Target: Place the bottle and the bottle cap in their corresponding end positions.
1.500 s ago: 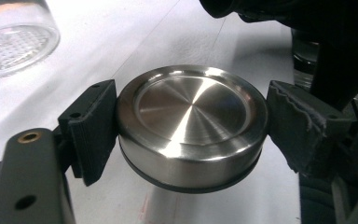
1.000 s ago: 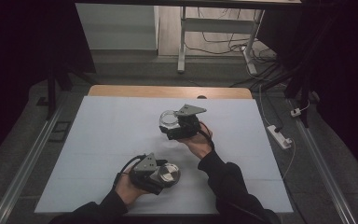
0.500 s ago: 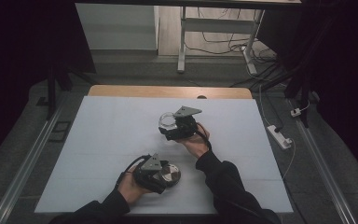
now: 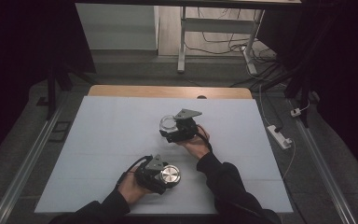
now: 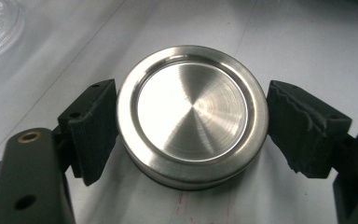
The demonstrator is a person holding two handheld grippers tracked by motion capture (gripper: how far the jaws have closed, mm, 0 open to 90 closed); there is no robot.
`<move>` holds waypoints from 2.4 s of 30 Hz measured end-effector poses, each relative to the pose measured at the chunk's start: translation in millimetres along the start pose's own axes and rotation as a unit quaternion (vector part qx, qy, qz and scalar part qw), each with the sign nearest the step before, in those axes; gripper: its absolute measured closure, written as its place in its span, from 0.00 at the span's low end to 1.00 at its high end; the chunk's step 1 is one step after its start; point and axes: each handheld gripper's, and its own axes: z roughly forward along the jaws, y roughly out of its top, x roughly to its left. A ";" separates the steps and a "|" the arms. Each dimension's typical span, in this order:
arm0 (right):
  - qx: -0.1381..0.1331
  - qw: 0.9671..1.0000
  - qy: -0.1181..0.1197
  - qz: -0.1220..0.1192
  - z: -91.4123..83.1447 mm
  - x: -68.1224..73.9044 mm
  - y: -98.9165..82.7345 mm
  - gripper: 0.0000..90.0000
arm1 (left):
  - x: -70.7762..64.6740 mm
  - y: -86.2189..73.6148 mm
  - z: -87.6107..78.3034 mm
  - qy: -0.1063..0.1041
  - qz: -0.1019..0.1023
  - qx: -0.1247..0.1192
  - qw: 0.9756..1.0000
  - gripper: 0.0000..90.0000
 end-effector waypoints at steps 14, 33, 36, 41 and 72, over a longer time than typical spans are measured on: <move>0.017 1.000 0.006 0.010 -2.3 -1.3 1.4 0.14 | 2.2 -2.0 -2.8 -0.008 -0.009 -0.004 1.000 0.21; -0.013 1.000 0.014 0.023 -34.5 0.2 12.7 0.00 | 6.1 -5.9 -39.4 -0.021 -0.039 -0.048 0.998 0.08; -0.005 1.000 0.012 0.028 -38.2 1.1 11.3 0.00 | 5.7 -7.8 -45.4 -0.012 -0.039 -0.046 0.998 0.07; 0.007 1.000 0.013 0.019 -41.5 5.3 9.0 0.00 | 5.1 -9.6 -52.6 -0.003 -0.040 -0.048 0.998 0.06; 0.013 1.000 0.024 0.015 -77.5 24.9 -5.9 0.00 | 6.1 -28.7 -79.7 0.021 -0.071 -0.060 0.995 0.00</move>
